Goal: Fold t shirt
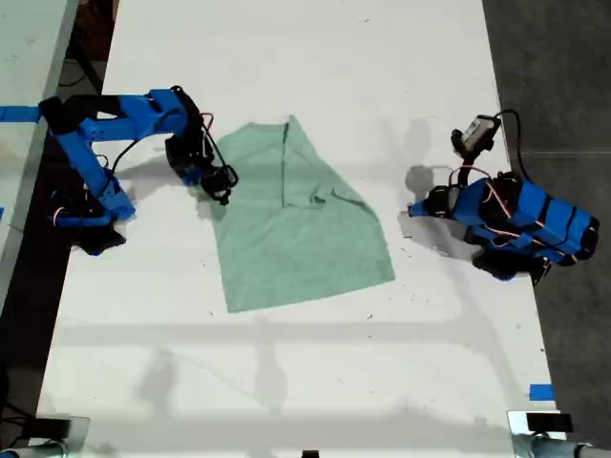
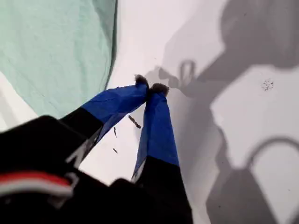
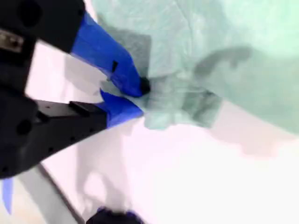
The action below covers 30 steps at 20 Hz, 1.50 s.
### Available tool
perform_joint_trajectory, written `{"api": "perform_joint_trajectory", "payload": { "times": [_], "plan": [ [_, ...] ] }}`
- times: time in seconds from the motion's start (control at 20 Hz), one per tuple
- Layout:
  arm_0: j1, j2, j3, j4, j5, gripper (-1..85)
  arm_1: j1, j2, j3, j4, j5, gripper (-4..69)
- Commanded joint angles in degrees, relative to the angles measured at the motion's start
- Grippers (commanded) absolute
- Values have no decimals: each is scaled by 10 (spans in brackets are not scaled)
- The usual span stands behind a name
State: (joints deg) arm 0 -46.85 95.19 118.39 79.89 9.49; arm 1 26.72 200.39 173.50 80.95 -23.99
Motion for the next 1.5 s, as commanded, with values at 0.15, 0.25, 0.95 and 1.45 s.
{"api": "perform_joint_trajectory", "payload": {
  "times": [0.15, 0.25, 0.95, 1.45],
  "plan": [
    [31, 84, -193, 91, 20, -2, 0, 3, 25, -2, -6, 24],
    [82, 14, -299, 102, 17, -2, -1, 3, 25, -2, -5, 24],
    [191, -154, -554, 112, 31, 209, 0, 3, 25, -2, -7, 24],
    [284, 612, 187, -81, -107, 2, 8, 3, 25, -2, -9, 24]
  ]
}}
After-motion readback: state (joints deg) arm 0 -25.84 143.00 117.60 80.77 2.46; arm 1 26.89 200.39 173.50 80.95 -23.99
